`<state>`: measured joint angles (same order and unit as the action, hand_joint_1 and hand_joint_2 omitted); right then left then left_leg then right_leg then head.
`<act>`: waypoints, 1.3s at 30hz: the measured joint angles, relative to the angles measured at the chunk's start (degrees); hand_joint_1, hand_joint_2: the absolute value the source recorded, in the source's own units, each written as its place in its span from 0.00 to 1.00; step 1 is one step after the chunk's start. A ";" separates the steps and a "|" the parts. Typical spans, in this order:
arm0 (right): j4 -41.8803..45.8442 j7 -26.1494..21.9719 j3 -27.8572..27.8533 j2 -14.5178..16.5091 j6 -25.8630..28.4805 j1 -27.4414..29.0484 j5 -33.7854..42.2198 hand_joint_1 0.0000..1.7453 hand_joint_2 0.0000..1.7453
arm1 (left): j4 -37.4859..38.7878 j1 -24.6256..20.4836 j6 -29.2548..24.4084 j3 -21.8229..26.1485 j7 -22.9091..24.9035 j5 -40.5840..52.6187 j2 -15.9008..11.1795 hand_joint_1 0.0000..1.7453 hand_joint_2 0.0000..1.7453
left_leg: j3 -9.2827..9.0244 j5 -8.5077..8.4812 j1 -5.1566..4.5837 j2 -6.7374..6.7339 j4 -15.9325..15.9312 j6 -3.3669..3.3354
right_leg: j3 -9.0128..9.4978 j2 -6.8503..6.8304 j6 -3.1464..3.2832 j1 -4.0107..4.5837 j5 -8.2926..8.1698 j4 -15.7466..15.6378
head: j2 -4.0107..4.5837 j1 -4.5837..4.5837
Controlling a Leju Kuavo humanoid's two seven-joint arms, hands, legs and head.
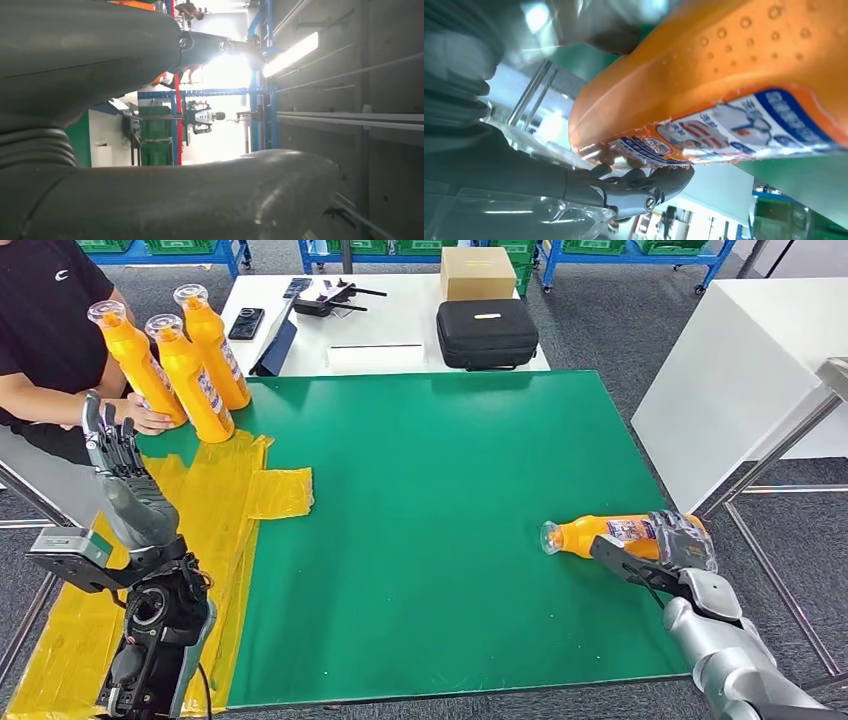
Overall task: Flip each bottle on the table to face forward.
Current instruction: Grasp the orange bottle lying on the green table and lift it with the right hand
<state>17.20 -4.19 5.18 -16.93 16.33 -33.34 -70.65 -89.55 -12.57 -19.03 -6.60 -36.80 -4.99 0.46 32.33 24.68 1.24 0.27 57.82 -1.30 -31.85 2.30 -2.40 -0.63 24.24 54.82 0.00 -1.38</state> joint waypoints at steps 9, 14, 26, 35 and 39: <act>-0.02 5.03 4.48 2.19 -0.90 -1.00 -7.93 0.00 1.00 | 0.02 0.18 -0.71 -0.03 -0.95 -1.63 -1.14 0.00 0.00 | 0.19 -0.06 0.09 -0.25 0.01 0.01 | 0.15 0.16 0.00 0.10 -0.28 0.02 | 0.00 -0.02; -0.02 5.96 6.96 3.41 -0.62 -1.61 -10.49 0.00 1.00 | 0.02 0.40 -0.64 -0.06 -0.99 -1.70 -1.43 0.00 0.00 | 0.28 -0.02 0.19 -0.35 0.00 0.11 | 0.07 0.27 0.10 0.21 -0.29 0.02 | 0.00 0.01; -0.04 4.11 10.19 9.26 -2.21 -3.05 -11.99 1.00 1.00 | 0.20 -1.75 -0.27 -2.51 -0.27 -0.65 -1.02 0.00 0.00 | -0.11 0.34 0.51 -1.26 -0.02 0.55 | -0.12 1.14 0.47 0.54 -0.29 -0.02 | 0.00 0.02; -0.14 1.87 9.97 11.09 -3.14 -3.40 -9.49 1.00 1.00 | 0.39 -3.35 -0.50 -3.30 -0.13 -0.56 -0.82 0.00 0.00 | 0.20 -0.08 0.55 -1.25 -0.04 0.56 | -0.26 1.15 0.51 0.56 -0.67 -0.01 | 0.00 -0.01; -0.15 -0.15 9.30 12.77 -3.14 -3.58 -7.17 1.00 1.00 | 1.16 -4.54 -0.54 -4.16 -0.10 -0.56 -0.76 0.00 0.00 | 0.34 -0.27 0.59 -1.22 -0.03 0.59 | -0.25 1.14 0.48 0.57 -0.86 0.01 | 0.00 0.01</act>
<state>17.05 -4.34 14.47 -4.16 13.20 -36.92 -77.82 -88.38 -17.11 -19.56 -10.76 -36.89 -5.55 -0.31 32.66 24.41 1.82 -0.96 57.79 -0.71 -32.10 3.45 -1.91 -0.06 23.38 54.83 0.00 -1.38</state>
